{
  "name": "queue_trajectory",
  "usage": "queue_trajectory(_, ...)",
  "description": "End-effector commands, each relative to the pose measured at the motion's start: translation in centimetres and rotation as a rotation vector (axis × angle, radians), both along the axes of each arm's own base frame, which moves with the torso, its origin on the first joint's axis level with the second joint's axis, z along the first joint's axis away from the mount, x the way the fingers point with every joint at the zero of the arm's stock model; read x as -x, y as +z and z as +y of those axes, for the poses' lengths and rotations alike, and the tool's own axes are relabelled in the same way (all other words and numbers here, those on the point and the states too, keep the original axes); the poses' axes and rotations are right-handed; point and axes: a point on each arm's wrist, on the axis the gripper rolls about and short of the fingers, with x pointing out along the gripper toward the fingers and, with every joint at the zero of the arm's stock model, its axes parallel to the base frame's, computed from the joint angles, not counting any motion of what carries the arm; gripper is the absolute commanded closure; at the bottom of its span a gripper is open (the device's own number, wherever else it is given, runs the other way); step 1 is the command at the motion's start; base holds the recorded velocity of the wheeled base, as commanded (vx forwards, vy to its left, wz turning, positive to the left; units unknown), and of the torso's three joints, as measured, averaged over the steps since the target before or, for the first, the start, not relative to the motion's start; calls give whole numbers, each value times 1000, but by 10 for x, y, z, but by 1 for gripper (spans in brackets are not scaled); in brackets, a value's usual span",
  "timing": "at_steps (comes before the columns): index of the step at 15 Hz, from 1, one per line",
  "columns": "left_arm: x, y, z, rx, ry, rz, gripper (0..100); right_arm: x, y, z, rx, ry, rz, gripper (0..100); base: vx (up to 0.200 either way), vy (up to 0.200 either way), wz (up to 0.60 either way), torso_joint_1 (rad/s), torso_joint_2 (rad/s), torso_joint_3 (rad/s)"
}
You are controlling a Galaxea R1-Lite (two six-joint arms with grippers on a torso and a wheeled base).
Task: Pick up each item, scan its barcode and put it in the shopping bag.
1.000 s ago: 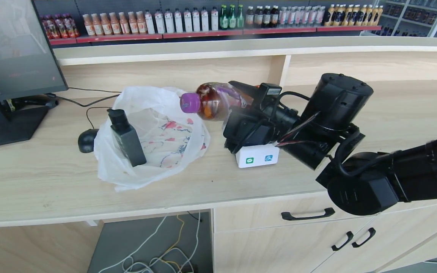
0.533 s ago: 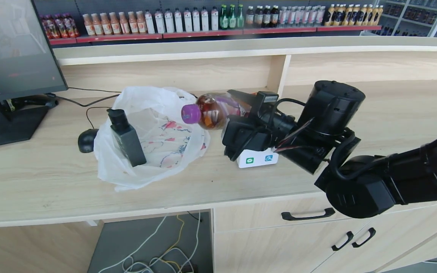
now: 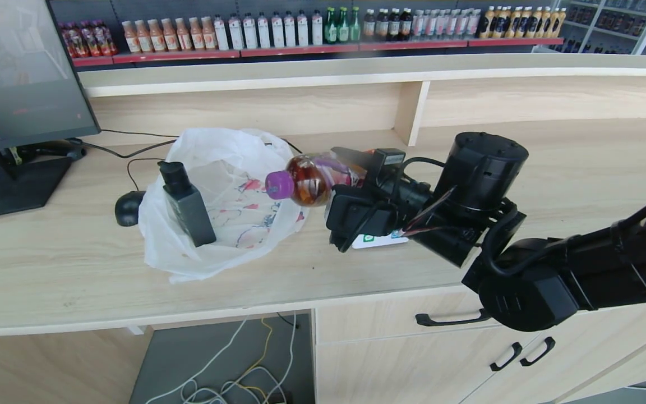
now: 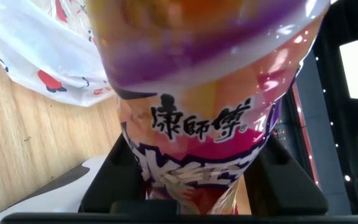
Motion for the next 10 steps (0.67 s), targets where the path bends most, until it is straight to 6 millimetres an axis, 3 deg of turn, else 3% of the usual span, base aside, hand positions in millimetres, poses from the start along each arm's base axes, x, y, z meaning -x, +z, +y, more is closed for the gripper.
queue_trajectory(1,0,0,0,0,0,0,0,-1,-1,1,0,0,0,100,0,0,0,0,0,0)
queue_trajectory(10,0,0,0,0,0,0,0,-3,-7,2,11,21,14,100,0,0,0,0,0,0)
